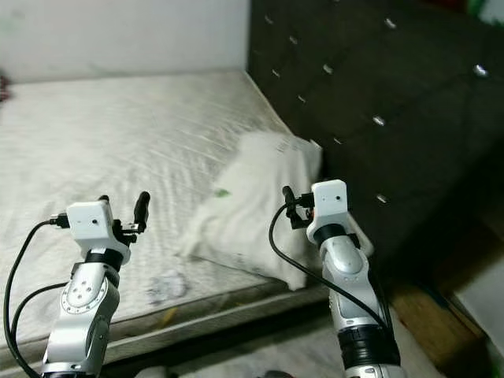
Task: Clean up the room
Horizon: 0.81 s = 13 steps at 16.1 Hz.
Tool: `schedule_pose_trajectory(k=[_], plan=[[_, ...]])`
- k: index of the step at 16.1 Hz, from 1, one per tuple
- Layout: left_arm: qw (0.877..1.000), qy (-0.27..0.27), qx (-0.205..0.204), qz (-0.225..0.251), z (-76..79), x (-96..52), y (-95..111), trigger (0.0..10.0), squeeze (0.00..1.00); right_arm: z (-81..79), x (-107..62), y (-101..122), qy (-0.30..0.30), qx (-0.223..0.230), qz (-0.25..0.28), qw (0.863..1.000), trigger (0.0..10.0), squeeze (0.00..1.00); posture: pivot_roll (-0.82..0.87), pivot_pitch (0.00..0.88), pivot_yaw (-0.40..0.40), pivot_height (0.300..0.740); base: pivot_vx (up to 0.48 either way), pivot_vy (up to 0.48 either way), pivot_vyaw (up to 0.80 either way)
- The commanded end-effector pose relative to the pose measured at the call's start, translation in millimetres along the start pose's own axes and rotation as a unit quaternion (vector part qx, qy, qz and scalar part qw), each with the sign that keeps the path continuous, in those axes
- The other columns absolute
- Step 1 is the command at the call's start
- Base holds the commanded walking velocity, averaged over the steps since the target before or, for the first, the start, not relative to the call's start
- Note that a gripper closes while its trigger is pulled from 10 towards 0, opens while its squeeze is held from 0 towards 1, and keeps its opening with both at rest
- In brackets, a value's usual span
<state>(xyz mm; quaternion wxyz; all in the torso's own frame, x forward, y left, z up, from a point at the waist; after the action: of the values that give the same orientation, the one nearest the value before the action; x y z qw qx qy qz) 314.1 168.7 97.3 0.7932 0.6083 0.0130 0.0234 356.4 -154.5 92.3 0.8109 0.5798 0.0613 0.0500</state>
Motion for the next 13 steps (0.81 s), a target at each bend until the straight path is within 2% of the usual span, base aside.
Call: schedule_pose_trajectory(k=[1,4,8,10,13], plan=[[1.0,0.007,0.004,0.0,-7.2,0.5,1.2,10.0,0.0,-6.4,4.3,7.2,0.006,0.008,0.008,1.0,10.0,0.0,0.02,0.0,-0.08,0.74,0.0,0.48,0.0],[1.0,-0.002,-0.003,-0.002,-3.8,1.1,1.0,10.0,0.0,-5.7,4.9,6.9,0.006,0.006,0.007,1.0,10.0,0.0,0.01,0.0,-0.084,0.74,0.0,0.48,0.0],[1.0,0.009,0.004,0.01,-7.3,1.3,4.9,10.0,0.0,-6.3,5.9,7.9,0.008,0.006,0.009,1.0,10.0,0.0,0.02,0.0,-0.085,0.74,0.0,0.48,0.0],[1.0,0.018,0.007,0.015,-10.8,0.6,6.7,10.0,0.0,-5.1,5.9,8.9,0.004,-0.009,0.01,1.0,10.0,0.0,0.02,0.0,-0.084,0.74,0.0,0.0,0.0],[1.0,0.006,0.01,0.021,-6.6,1.1,8.9,10.0,0.0,-0.8,5.5,7.6,-0.011,0.002,0.009,1.0,10.0,0.0,0.02,0.0,-0.077,0.74,0.0,0.0,0.8]])
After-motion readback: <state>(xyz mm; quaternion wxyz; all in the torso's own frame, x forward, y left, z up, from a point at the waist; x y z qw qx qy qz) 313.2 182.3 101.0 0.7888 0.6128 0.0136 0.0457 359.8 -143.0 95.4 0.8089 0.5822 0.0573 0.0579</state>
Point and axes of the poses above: a point about 5 cm out from each wrist's last joint towards the gripper, its own x axis pointing out of the wrist towards the gripper, its own y axis along the axis of the wrist's last joint, z = x × y, the point moved 6 cm from there along x, pointing out of the wrist towards the gripper, and after that the axes turned 13 degrees about -x, right-handed, at the moved point
